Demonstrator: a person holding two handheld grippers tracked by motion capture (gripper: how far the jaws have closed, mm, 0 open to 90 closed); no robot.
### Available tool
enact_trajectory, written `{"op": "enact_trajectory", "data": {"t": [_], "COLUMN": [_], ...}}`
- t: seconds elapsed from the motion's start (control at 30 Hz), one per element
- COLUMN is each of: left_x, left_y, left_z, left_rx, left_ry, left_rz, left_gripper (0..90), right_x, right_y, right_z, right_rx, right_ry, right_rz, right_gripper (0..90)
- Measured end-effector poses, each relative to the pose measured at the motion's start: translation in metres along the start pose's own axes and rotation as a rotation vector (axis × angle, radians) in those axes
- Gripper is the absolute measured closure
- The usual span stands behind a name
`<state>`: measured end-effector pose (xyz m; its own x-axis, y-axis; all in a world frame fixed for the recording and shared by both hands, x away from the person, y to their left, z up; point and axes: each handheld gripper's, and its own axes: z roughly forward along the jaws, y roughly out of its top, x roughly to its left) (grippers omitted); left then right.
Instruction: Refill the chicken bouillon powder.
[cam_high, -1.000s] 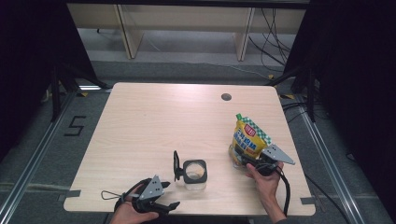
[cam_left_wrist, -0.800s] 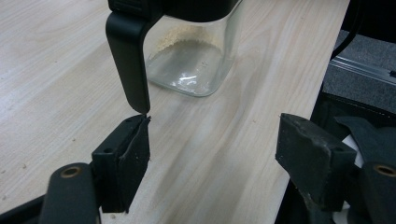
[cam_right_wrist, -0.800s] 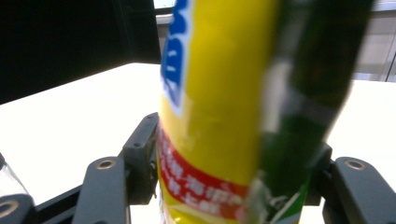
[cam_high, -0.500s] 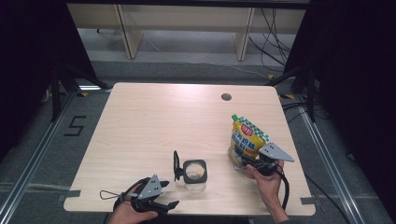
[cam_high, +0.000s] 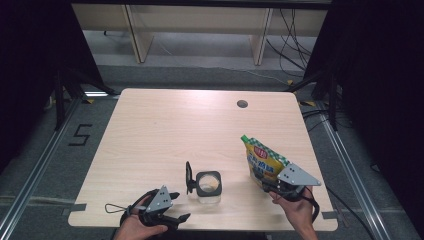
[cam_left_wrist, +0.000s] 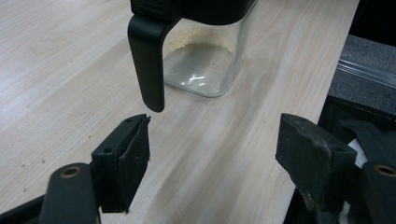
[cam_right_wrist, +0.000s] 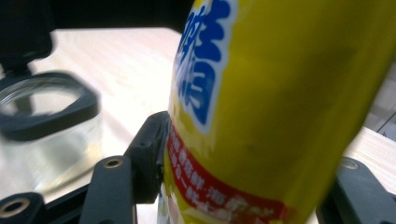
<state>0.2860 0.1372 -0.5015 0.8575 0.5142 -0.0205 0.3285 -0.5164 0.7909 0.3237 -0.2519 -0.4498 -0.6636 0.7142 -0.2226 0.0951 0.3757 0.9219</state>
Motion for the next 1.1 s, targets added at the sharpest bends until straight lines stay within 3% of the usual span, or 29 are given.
{"op": "enact_trajectory", "data": {"t": [0.1,0.27,0.3,0.33,0.37,0.4,0.5,0.6,0.7,0.83,0.87,0.9,0.93,1.0,1.03,1.07,1.1], "left_x": [-0.001,-0.002,-0.003,0.000,0.000,-0.001,-0.002,-0.001,0.000,-0.001,0.000,0.000,0.000,0.001,0.002,0.000,-0.001], "left_y": [0.000,0.000,-0.001,0.000,0.000,-0.001,-0.001,-0.001,-0.001,-0.002,-0.001,-0.001,-0.002,-0.002,-0.002,-0.002,-0.002], "left_z": [0.001,0.002,0.003,0.000,0.000,0.002,0.002,0.002,0.003,0.002,0.001,0.001,0.001,0.000,0.000,0.001,0.002], "left_rx": [-0.010,-0.010,-0.037,0.002,0.005,-0.018,-0.026,-0.015,-0.016,-0.027,-0.014,-0.013,-0.014,-0.006,-0.001,-0.022,-0.034], "left_ry": [0.001,-0.015,0.005,-0.003,-0.002,-0.002,0.010,-0.003,0.020,0.016,0.019,0.019,0.020,0.028,0.027,0.017,0.017], "left_rz": [-0.009,-0.023,-0.026,0.002,0.000,-0.013,-0.025,-0.009,-0.012,-0.025,-0.014,-0.014,-0.014,0.000,0.002,-0.022,-0.039], "left_gripper": [25.5,25.5,25.4,25.5,25.5,25.5,25.4,25.4,25.4,25.3,25.3,25.1,25.1,25.1,25.0,25.0,24.8], "right_x": [0.006,0.010,0.011,0.012,0.014,0.016,0.024,0.032,0.040,0.052,0.053,0.057,0.058,0.063,0.064,0.064,0.067], "right_y": [-0.001,0.001,0.002,0.003,0.004,0.006,0.010,0.014,0.018,0.023,0.025,0.025,0.027,0.027,0.028,0.029,0.027], "right_z": [-0.009,-0.018,-0.019,-0.020,-0.022,-0.023,-0.023,-0.024,-0.025,-0.024,-0.024,-0.025,-0.024,-0.024,-0.022,-0.021,-0.021], "right_rx": [0.029,0.049,0.059,0.066,0.081,0.092,0.146,0.169,0.201,0.230,0.232,0.255,0.259,0.262,0.255,0.262,0.270], "right_ry": [0.017,-0.018,-0.018,-0.018,-0.025,-0.030,-0.056,-0.064,-0.072,-0.098,-0.098,-0.096,-0.092,-0.107,-0.104,-0.093,-0.100], "right_rz": [-0.020,-0.133,-0.152,-0.171,-0.175,-0.208,-0.325,-0.411,-0.484,-0.599,-0.649,-0.637,-0.674,-0.678,-0.714,-0.757,-0.746], "right_gripper": [43.7,43.8,43.8,43.8,43.9,43.9,43.9,44.0,44.0,44.1,44.1,44.1,44.1,44.1,44.1,44.2,44.2]}}
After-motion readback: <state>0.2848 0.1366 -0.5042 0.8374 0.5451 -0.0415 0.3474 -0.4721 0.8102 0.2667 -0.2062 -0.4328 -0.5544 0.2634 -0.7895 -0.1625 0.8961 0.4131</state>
